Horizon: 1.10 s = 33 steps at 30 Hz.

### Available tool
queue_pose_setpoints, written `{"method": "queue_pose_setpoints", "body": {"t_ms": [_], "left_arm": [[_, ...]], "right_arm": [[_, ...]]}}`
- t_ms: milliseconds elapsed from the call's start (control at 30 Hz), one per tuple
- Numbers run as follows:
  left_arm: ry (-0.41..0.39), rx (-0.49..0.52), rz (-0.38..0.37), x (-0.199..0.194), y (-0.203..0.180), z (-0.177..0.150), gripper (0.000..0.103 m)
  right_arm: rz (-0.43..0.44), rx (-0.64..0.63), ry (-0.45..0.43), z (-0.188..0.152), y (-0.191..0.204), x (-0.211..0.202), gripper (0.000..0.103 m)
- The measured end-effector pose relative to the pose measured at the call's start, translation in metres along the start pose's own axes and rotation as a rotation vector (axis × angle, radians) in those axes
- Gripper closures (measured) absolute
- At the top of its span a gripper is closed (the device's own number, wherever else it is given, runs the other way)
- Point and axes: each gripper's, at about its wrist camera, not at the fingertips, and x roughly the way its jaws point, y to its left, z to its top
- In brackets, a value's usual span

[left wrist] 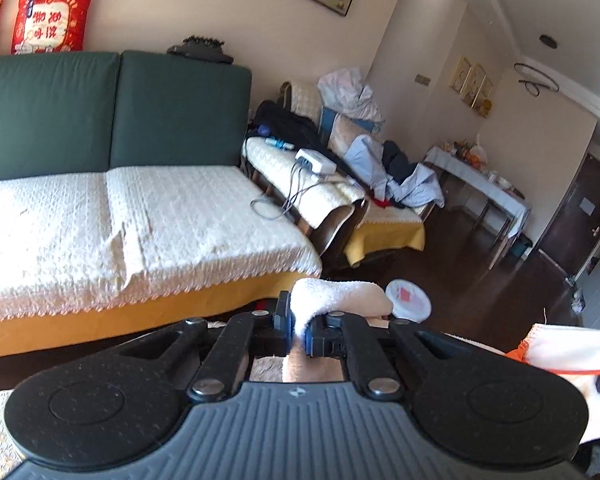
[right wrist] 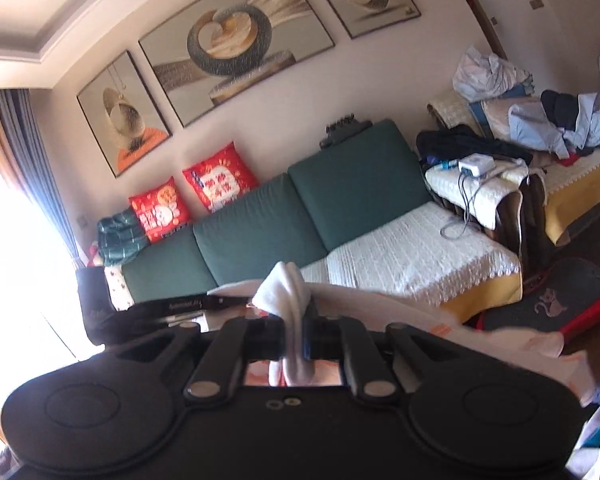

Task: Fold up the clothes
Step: 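Carry the towel with both grippers over to the lace-covered table, then lower the towel onto the table and open the right gripper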

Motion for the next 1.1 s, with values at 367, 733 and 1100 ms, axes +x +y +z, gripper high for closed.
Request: {"method": "queue_pose_setpoints", "body": {"t_ms": [367, 733, 1100], "left_arm": [[0.295, 0.001, 0.199, 0.012, 0.146, -0.152, 0.098], [0.39, 0.04, 0.375, -0.04, 0.248, -0.241, 0.098], [0.358, 0.11, 0.545, -0.059, 0.3, -0.248, 0.098]], "right_arm": [[0.114, 0.057, 0.479, -0.207, 0.03, 0.126, 0.0], [0.246, -0.101, 0.772, -0.377, 0.135, 0.196, 0.0], [0.392, -0.232, 0.82, -0.462, 0.26, 0.25, 0.0]]}}
